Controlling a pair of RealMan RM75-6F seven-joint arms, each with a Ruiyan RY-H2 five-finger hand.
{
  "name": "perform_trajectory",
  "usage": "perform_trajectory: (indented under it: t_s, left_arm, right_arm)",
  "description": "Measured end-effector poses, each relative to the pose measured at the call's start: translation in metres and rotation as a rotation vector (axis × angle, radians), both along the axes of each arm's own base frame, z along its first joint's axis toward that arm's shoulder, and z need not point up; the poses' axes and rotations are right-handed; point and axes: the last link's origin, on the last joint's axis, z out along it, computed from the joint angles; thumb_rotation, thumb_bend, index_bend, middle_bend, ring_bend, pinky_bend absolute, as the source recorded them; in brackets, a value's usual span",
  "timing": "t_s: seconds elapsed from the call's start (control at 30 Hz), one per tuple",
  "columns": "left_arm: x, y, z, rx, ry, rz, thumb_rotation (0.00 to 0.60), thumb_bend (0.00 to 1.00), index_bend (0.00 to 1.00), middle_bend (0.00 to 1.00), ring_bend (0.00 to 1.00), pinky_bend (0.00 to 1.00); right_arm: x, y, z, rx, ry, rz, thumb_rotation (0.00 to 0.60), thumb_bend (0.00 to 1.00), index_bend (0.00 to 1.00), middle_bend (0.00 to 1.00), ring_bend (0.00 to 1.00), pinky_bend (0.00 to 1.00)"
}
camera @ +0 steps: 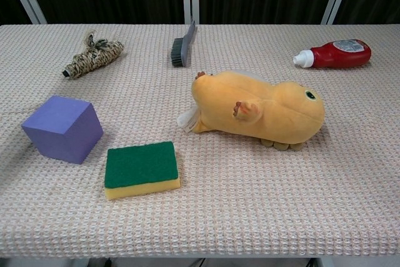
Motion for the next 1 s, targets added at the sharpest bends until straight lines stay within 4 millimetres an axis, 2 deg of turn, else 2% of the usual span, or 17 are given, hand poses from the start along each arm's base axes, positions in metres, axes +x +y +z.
perform_trajectory:
  t_s: [0.07, 0.17, 0.3, 0.47, 0.63, 0.77, 1.0]
  left_arm:
    - [0.000, -0.001, 0.000, 0.002, -0.001, 0.002, 0.600, 0.14, 0.00, 0.01, 0.04, 0.25]
    - [-0.002, -0.001, 0.001, 0.004, -0.004, 0.009, 0.600, 0.14, 0.00, 0.01, 0.04, 0.26]
    - [-0.004, -0.002, 0.001, -0.004, -0.007, 0.019, 0.600, 0.13, 0.00, 0.01, 0.04, 0.25]
    - [-0.007, -0.002, 0.002, -0.007, -0.006, 0.026, 0.600, 0.14, 0.00, 0.01, 0.04, 0.26]
    - [-0.009, -0.003, 0.002, -0.009, -0.006, 0.034, 0.600, 0.14, 0.00, 0.01, 0.04, 0.26]
    - [-0.011, -0.003, 0.001, -0.010, -0.014, 0.037, 0.600, 0.14, 0.00, 0.01, 0.04, 0.25]
    - [-0.016, -0.004, 0.001, -0.016, -0.006, 0.044, 0.600, 0.14, 0.00, 0.01, 0.04, 0.25]
  right_arm:
    - [0.010, 0.000, -0.001, 0.054, 0.007, -0.006, 0.439, 0.16, 0.00, 0.00, 0.00, 0.00]
    - [0.031, 0.000, -0.006, 0.149, 0.046, -0.017, 0.400, 0.11, 0.00, 0.00, 0.00, 0.00]
    - [0.066, 0.004, -0.020, 0.282, 0.162, -0.017, 0.393, 0.06, 0.00, 0.00, 0.00, 0.00]
    - [0.111, 0.009, -0.038, 0.440, 0.321, 0.007, 0.394, 0.18, 0.00, 0.00, 0.00, 0.00]
    - [0.145, 0.006, -0.048, 0.505, 0.450, 0.047, 0.393, 0.18, 0.00, 0.00, 0.00, 0.00]
    - [0.158, 0.004, -0.061, 0.543, 0.513, 0.055, 0.393, 0.18, 0.00, 0.00, 0.00, 0.00]
    - [0.173, 0.009, -0.095, 0.626, 0.504, 0.059, 0.391, 0.20, 0.00, 0.00, 0.00, 0.00]
